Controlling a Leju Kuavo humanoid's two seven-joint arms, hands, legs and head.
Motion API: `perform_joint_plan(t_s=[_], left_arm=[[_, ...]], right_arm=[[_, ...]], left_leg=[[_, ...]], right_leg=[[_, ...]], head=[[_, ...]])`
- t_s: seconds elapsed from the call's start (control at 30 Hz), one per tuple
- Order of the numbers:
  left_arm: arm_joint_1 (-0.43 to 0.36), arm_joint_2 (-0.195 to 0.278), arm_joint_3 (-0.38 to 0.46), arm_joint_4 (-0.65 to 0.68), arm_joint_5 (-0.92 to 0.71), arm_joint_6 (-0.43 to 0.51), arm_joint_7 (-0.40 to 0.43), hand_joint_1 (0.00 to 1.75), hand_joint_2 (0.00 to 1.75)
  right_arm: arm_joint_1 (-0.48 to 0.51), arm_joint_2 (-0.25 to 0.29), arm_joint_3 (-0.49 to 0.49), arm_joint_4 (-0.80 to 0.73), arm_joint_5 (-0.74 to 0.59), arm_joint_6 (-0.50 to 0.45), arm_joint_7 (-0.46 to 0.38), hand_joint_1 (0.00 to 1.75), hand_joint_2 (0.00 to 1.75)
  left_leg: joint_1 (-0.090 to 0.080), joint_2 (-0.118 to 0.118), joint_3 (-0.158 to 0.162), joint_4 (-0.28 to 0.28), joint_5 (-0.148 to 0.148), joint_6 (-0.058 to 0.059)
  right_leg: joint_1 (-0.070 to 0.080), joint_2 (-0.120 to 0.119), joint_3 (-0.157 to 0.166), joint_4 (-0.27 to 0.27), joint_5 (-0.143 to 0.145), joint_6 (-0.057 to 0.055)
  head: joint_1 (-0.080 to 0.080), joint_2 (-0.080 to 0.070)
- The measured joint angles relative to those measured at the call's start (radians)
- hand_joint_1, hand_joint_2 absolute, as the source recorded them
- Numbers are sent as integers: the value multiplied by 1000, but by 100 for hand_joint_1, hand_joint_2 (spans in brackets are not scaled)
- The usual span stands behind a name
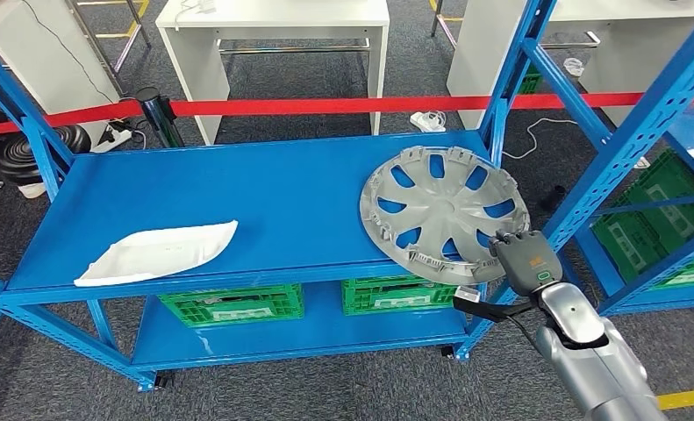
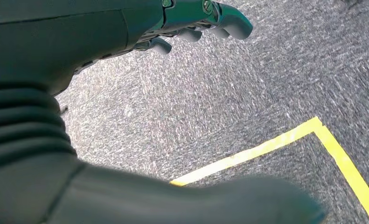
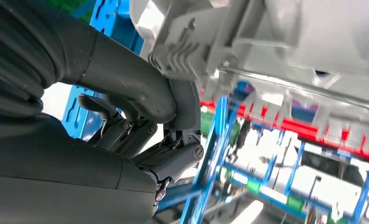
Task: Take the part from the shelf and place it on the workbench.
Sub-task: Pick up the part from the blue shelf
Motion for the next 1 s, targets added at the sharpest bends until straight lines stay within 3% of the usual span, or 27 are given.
perform_joint_plan(t_s=[0.13, 0.43, 0.5, 0.53, 0.57, 0.63, 0.67, 0.9, 1.0], left_arm=[[-4, -1, -9, 0, -10, -9, 11, 0, 175], [-8, -1, -21, 0, -12, -17, 21, 0, 175], [-8, -1, -21, 0, -7, -17, 20, 0, 175], [-8, -1, -21, 0, -4, -17, 19, 0, 175], [-8, -1, -21, 0, -2, -18, 18, 0, 175], [-8, -1, -21, 0, 3, -19, 17, 0, 175], [-8, -1, -21, 0, 5, -20, 16, 0, 175], [-8, 1, -20, 0, 13, -27, 10, 0, 175], [-8, 3, -20, 0, 14, -29, 9, 0, 175]], right_arm=[[20, 17, -9, -35, 3, -69, 12, 175, 175], [25, 80, -29, -115, 22, -214, 9, 175, 175], [24, 91, -30, -123, 23, -231, 5, 125, 175], [22, 96, -30, -125, 24, -235, 4, 81, 175], [19, 101, -29, -126, 23, -236, 2, 38, 131], [10, 110, -29, -126, 14, -234, -5, 0, 44], [5, 114, -29, -126, 2, -230, -12, 0, 0], [-16, 129, -28, -114, -62, -181, -43, 0, 0], [-21, 132, -27, -102, -79, -173, -54, 0, 131]], left_leg=[[0, 1, 0, -1, 0, 0], [0, 0, 1, -1, 0, 0], [0, 1, 0, -2, 0, 0], [0, 1, 0, -2, 0, 0], [0, 1, 0, -2, 0, 0], [0, 1, 0, -2, 0, 0], [0, 1, 0, -2, 0, 0], [0, 0, 0, -2, 0, 0], [0, 0, 0, -2, 0, 0]], right_leg=[[0, 0, 0, 0, 0, 0], [0, 0, 0, 0, 0, 0], [0, 0, 0, 0, 0, 0], [0, 0, 0, 0, 0, 0], [0, 0, 0, 0, 0, 0], [0, 0, 0, 0, 0, 0], [0, 0, 0, 0, 0, 0], [0, 0, 0, 0, 0, 0], [0, 0, 0, 0, 0, 0]], head=[[0, 0], [0, 0], [0, 0], [0, 0], [0, 0], [0, 0], [0, 0], [0, 0], [0, 0]])
